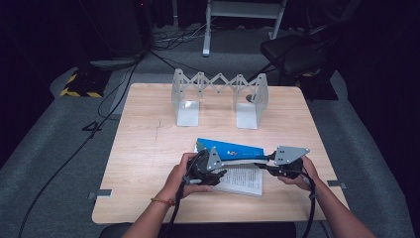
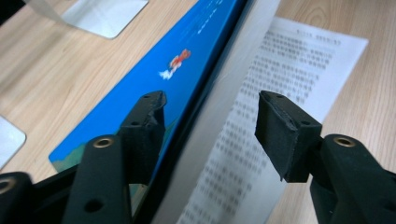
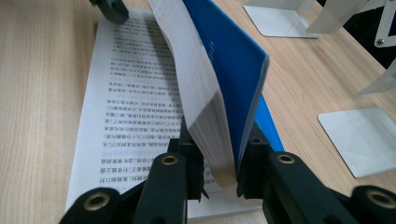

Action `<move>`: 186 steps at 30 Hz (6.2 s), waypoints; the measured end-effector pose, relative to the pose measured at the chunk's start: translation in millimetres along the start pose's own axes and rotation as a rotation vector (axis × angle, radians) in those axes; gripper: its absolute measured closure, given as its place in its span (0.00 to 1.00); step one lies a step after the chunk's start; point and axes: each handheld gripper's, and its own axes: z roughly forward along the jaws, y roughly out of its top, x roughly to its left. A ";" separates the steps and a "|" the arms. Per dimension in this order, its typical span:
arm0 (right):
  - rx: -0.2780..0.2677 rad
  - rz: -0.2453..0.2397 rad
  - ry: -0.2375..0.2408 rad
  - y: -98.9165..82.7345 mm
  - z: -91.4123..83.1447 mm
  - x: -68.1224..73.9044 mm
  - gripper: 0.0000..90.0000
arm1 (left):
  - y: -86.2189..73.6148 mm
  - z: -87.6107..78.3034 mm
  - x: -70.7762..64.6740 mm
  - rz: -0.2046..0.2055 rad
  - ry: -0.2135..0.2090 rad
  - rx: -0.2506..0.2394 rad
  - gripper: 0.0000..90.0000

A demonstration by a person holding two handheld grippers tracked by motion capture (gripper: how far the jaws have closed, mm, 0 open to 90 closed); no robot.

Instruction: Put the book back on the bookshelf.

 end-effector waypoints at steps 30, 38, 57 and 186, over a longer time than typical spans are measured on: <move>-0.039 0.113 -0.063 2.0 -3.0 -5.6 0.52 | -7.1 11.1 -6.6 0.026 0.032 -0.100 0.86; -0.028 0.243 -0.091 -31.2 -16.2 -25.8 0.42 | -10.5 4.1 1.1 -0.007 0.014 -0.169 0.88; 0.174 0.260 -0.087 -61.3 31.5 -32.4 0.44 | -21.0 -19.3 20.6 -0.101 0.002 -0.291 0.90; -0.265 0.071 0.065 129.7 56.1 36.8 0.55 | -69.0 -81.0 -19.5 -0.184 0.053 -0.209 0.17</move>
